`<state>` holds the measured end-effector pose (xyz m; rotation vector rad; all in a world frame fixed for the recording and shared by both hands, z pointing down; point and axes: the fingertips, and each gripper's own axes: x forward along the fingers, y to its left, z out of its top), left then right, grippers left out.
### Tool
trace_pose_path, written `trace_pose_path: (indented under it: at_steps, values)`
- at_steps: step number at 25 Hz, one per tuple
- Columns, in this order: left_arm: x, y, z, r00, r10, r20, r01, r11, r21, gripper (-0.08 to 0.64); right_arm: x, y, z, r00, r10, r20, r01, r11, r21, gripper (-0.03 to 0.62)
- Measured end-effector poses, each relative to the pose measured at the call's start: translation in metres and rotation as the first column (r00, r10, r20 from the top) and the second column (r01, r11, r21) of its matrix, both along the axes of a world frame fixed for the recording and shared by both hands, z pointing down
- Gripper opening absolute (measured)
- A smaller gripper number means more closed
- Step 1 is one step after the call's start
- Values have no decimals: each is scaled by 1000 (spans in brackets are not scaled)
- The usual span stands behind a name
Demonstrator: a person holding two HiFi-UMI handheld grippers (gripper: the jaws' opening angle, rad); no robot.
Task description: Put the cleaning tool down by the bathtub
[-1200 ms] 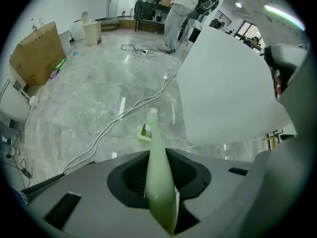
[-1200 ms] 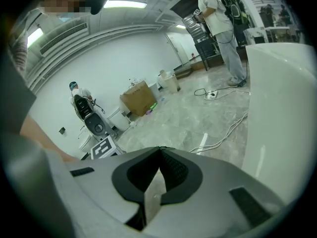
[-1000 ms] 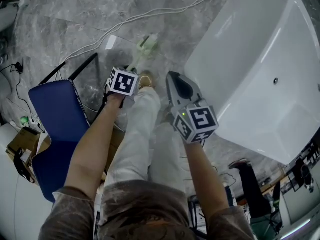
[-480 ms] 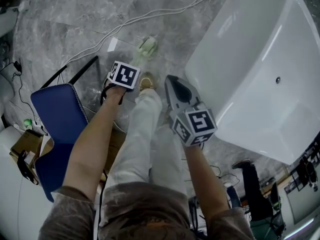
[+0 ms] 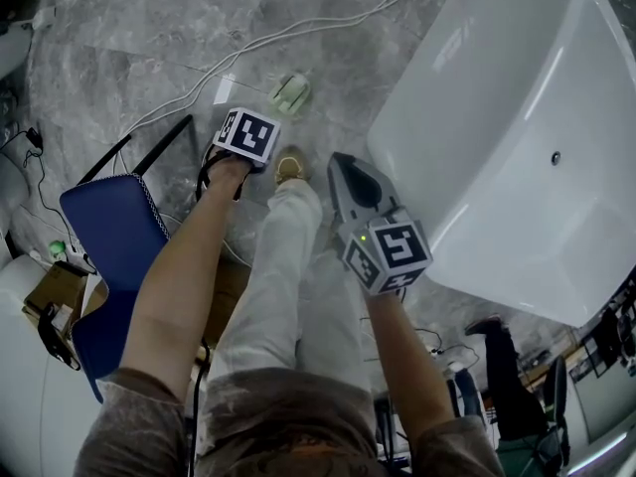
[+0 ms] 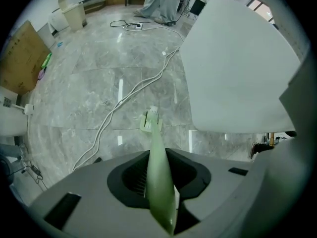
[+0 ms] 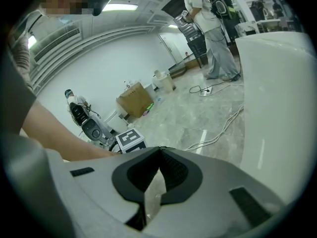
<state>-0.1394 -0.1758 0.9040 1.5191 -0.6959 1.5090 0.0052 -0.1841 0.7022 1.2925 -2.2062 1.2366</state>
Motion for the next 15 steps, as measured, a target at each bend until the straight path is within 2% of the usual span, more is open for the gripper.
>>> trace_pose_path:
  at_steps: [15]
  values:
    - [-5,6,15,1000,16,17,-15,998,-64,104,-6,-4,6,1000,3,12,-3,1000,-8,0]
